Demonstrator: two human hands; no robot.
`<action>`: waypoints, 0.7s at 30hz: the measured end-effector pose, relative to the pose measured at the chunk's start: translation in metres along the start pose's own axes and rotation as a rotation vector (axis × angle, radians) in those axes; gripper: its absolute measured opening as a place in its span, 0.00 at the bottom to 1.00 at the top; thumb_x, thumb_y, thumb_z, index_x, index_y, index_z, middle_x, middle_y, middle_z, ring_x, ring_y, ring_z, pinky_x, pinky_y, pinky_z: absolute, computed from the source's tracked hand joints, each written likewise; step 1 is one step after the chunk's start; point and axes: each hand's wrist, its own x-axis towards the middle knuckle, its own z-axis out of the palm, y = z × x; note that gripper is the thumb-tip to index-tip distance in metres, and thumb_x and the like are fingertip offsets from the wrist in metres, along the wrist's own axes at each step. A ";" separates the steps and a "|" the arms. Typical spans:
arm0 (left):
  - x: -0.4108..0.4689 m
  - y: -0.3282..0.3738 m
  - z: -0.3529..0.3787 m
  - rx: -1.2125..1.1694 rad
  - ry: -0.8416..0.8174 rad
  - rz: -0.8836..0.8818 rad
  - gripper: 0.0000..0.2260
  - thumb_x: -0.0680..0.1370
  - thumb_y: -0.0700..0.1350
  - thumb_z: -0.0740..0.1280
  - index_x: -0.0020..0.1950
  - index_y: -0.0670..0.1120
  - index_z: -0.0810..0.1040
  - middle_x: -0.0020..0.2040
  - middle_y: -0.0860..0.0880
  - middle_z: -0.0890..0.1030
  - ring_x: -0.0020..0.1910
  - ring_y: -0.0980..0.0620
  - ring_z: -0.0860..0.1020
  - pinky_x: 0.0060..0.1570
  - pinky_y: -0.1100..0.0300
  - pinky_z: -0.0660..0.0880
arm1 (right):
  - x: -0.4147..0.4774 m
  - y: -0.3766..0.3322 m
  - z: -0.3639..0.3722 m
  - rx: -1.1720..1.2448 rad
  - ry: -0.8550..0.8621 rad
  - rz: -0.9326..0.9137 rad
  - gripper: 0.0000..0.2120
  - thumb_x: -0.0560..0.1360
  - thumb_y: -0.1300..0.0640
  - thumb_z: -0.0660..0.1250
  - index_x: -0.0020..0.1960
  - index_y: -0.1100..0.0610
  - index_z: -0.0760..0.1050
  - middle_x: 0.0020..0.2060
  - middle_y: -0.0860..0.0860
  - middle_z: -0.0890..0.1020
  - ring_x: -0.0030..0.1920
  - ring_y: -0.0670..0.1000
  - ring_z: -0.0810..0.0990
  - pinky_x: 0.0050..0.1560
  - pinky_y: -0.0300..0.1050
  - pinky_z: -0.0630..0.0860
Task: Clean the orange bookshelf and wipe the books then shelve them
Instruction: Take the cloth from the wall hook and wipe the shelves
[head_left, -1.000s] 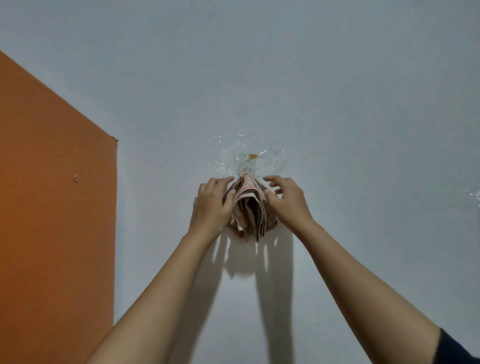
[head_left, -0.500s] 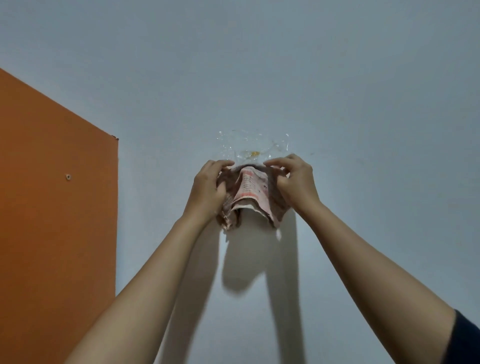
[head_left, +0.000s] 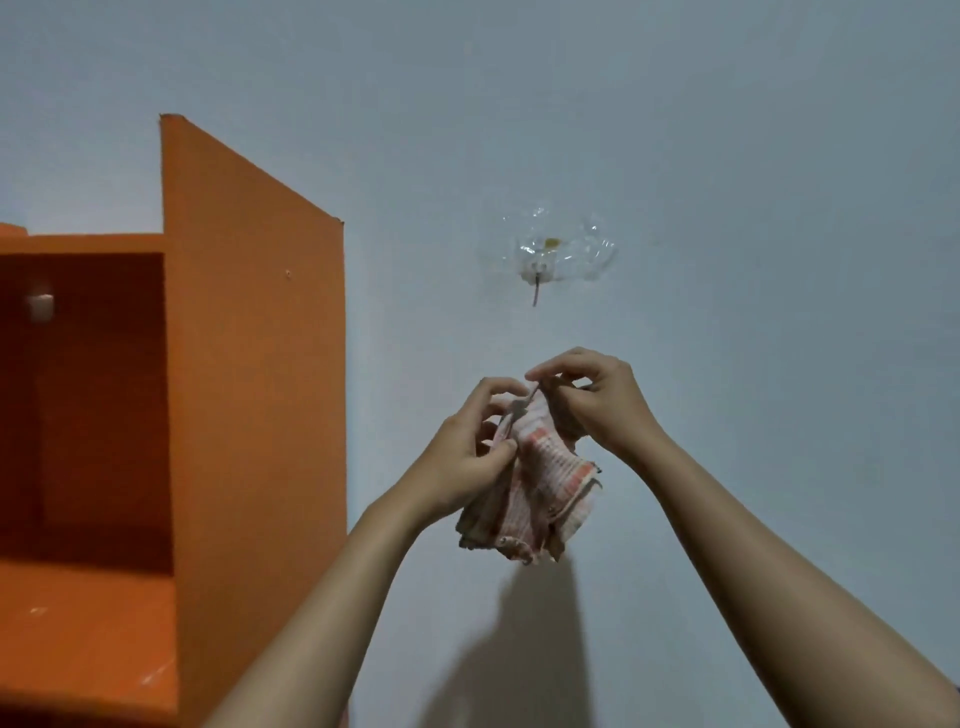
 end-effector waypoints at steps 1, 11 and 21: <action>-0.016 -0.001 0.005 -0.006 -0.004 -0.028 0.16 0.76 0.40 0.61 0.57 0.60 0.69 0.55 0.53 0.76 0.50 0.48 0.78 0.48 0.55 0.77 | -0.012 0.000 0.005 0.064 -0.037 0.033 0.12 0.74 0.68 0.66 0.41 0.54 0.83 0.36 0.45 0.80 0.31 0.47 0.77 0.29 0.42 0.73; -0.126 0.030 -0.040 0.107 0.159 -0.163 0.09 0.79 0.41 0.62 0.56 0.50 0.79 0.54 0.56 0.80 0.56 0.56 0.78 0.56 0.57 0.75 | -0.071 -0.060 0.078 0.407 -0.281 0.048 0.06 0.74 0.68 0.66 0.44 0.60 0.81 0.30 0.57 0.78 0.23 0.54 0.73 0.24 0.42 0.70; -0.243 0.061 -0.173 0.216 0.538 -0.267 0.11 0.79 0.40 0.63 0.60 0.49 0.78 0.58 0.54 0.80 0.60 0.56 0.77 0.59 0.56 0.74 | -0.105 -0.169 0.211 0.528 -0.336 -0.057 0.05 0.76 0.57 0.67 0.50 0.52 0.81 0.46 0.45 0.83 0.48 0.44 0.81 0.49 0.37 0.77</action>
